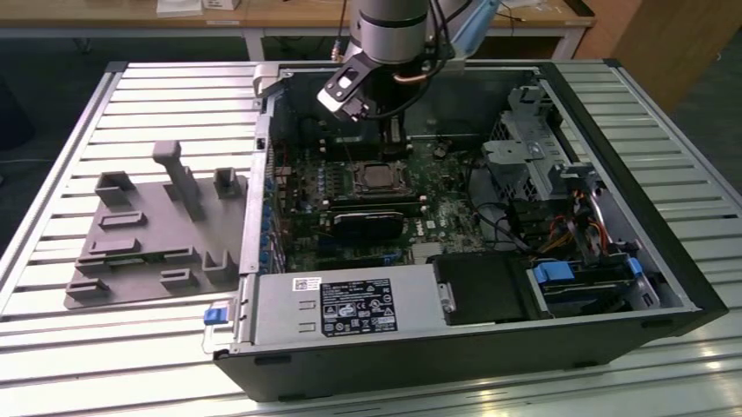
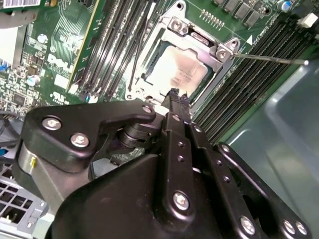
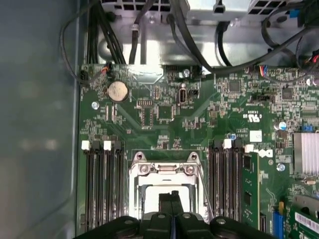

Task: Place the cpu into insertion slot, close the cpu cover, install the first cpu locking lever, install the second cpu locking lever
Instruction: 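Close the cpu cover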

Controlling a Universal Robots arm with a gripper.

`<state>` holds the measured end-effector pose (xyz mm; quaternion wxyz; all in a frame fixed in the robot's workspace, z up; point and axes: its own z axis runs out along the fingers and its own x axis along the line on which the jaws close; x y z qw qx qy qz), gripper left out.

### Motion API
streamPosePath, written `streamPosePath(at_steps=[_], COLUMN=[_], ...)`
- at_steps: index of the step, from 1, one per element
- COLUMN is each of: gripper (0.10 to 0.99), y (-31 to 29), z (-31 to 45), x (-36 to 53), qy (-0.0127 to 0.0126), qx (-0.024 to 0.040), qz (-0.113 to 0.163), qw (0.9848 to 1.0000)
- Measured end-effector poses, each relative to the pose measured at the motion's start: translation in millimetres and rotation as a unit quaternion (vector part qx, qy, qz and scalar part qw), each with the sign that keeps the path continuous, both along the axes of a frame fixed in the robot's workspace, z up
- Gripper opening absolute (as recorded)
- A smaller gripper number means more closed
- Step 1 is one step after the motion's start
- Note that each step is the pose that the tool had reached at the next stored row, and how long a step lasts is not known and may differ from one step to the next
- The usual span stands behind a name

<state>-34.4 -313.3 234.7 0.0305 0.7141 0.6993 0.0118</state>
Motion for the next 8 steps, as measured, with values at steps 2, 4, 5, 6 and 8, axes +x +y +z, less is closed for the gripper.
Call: streamPosePath(at_steps=[2,4,5,6,8], gripper=[0.102,0.102,0.102,0.102,0.102], y=[0.0,0.0,0.0,0.0,0.0], z=[-2.1,-3.8,-4.5,-5.2,-6.4], x=[-1.1,-2.2,-2.9,-3.8,-5.9], qy=[0.0000,0.0000,0.0000,0.0000,0.0000], qx=[0.0001,0.0000,0.0000,0.0000,0.0000], qz=[0.000,0.000,0.000,0.000,0.000], qw=[1.0000,1.0000,1.0000,1.0000,1.0000])
